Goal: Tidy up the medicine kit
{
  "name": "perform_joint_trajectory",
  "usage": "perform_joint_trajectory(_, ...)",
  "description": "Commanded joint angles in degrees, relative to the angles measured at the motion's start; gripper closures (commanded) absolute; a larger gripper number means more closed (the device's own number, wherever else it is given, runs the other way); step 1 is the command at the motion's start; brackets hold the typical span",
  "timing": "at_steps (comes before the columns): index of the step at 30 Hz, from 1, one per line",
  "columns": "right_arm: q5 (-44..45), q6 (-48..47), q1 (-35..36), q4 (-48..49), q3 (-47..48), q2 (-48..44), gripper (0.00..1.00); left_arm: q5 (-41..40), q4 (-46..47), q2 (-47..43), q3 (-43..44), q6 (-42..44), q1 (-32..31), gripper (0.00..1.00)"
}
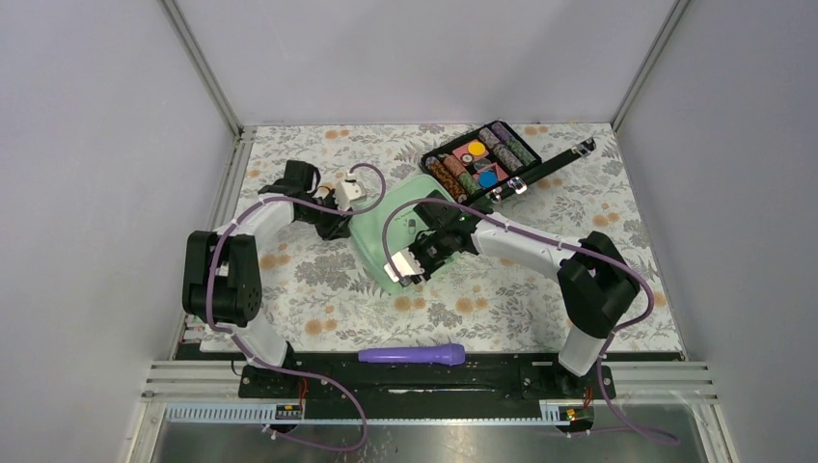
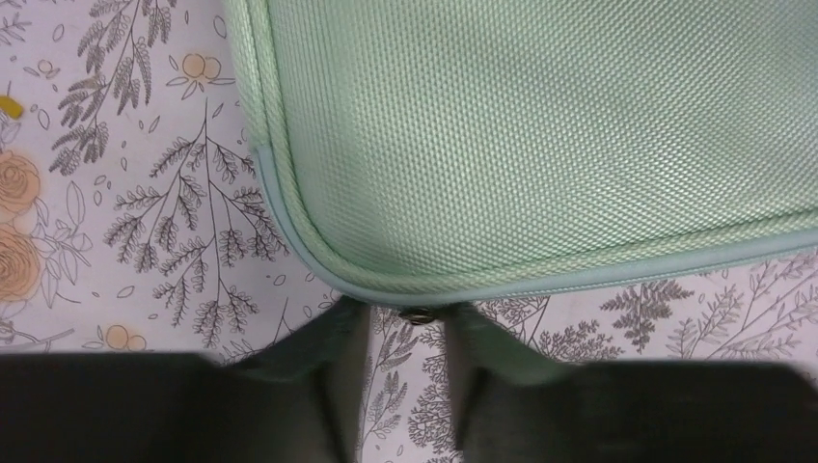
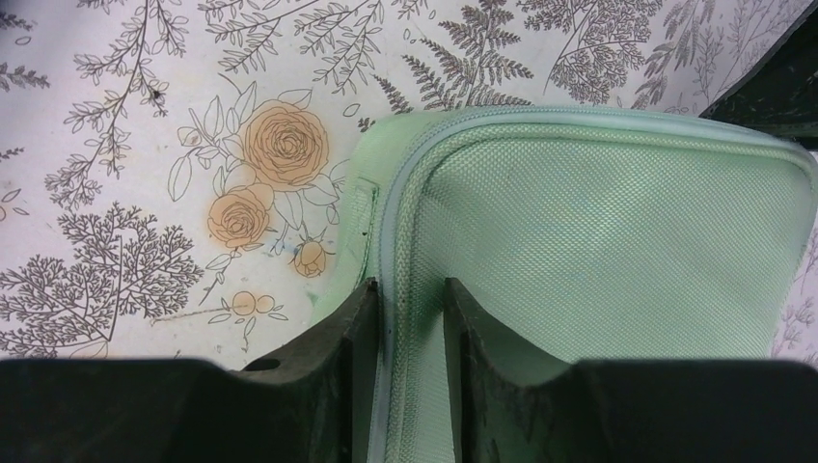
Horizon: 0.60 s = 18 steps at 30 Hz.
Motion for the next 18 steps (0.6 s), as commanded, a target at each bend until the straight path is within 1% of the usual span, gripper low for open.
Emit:
perform_joint_trajectory(1, -1.3, 6.6, 0.0, -3.3, -0.1, 2.0, 0.65, -0.1, 7.6, -1.3, -0.4, -4.7, -2.0, 0.89)
perform_joint_trajectory(2, -1.4, 7.8, 0.0, -2.9, 0.1, 2.0, 0.65, 0.1, 6.3, -1.3, 0.2, -4.2, -1.8, 0.99)
perform_joint_trajectory(3, -1.6, 8.9, 0.0, -2.7, 0.3, 2.2, 0.65, 0.7, 4.3, -1.4, 0.8, -3.7, -1.3, 1.00)
perform_joint_trajectory(7, -2.6, 14.8, 0.0, -0.9, 1.5, 3.3, 0.65, 1.2, -3.7, -3.2, 1.8, 1.0, 0.6, 1.00)
perform_joint_trajectory(11, -3.1, 26.5, 0.0, 0.8, 6.5, 6.2, 0.65, 0.0, -12.7, -5.1, 3.8, 4.1, 2.2, 1.00)
perform_joint_trajectory(12, -3.5, 28.5, 0.0, 1.4, 7.4, 6.7, 0.65, -0.2, -14.1, -5.4, 3.9, 4.0, 2.3, 1.00)
perform_joint_trajectory(14, -4.2, 31.5, 0.0, 3.4, 7.8, 7.3, 0.65, -0.2, -14.8, -6.4, 3.2, 1.3, 2.5, 1.00)
perform_joint_trajectory(16, -4.8, 32.9, 0.1, 4.4, 7.9, 7.5, 0.66, -1.3, -11.7, -7.1, 1.5, -5.6, 2.6, 1.00)
perform_joint_trajectory(18, -5.6, 33.0, 0.1, 4.3, 7.5, 7.2, 0.65, -2.4, -5.2, -7.6, -0.2, -15.7, 3.3, 0.77)
